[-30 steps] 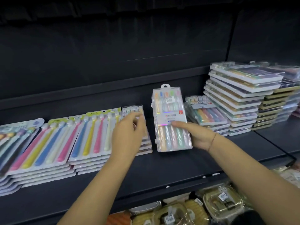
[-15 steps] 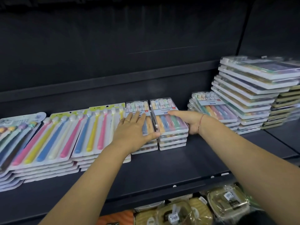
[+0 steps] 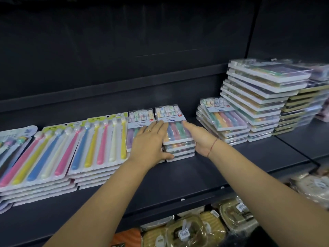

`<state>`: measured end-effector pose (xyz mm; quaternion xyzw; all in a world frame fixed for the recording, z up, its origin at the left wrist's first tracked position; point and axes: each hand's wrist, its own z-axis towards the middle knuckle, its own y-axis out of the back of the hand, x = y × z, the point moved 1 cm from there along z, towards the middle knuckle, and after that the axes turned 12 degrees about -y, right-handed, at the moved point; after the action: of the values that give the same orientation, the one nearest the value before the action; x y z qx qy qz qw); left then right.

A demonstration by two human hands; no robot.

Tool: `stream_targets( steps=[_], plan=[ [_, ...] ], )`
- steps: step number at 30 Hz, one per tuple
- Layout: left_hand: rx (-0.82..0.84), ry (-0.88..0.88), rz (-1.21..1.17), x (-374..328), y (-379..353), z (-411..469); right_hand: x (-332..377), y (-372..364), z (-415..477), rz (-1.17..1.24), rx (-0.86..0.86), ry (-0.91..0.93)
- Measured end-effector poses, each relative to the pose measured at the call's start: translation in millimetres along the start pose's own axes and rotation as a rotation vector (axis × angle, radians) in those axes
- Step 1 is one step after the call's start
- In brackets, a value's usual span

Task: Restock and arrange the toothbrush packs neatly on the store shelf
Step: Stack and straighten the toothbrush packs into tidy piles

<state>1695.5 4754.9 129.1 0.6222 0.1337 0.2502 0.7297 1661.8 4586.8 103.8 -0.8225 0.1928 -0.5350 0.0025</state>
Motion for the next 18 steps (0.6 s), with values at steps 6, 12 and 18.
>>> stream_targets(
  steps=[6, 12, 18],
  plan=[
    [0.066, 0.031, -0.029, -3.5, 6.1, 2.4, -12.1, 23.7, -51.9, -0.088, -0.226, 0.213],
    [-0.031, -0.063, -0.131, -58.6, 22.0, 45.5, -22.8, 106.6, -92.5, -0.091, -0.744, 0.390],
    [0.073, -0.167, -0.175, -113.9, 6.2, 89.9, -36.4, 131.8, -75.4, -0.223, -0.590, 0.262]
  ],
)
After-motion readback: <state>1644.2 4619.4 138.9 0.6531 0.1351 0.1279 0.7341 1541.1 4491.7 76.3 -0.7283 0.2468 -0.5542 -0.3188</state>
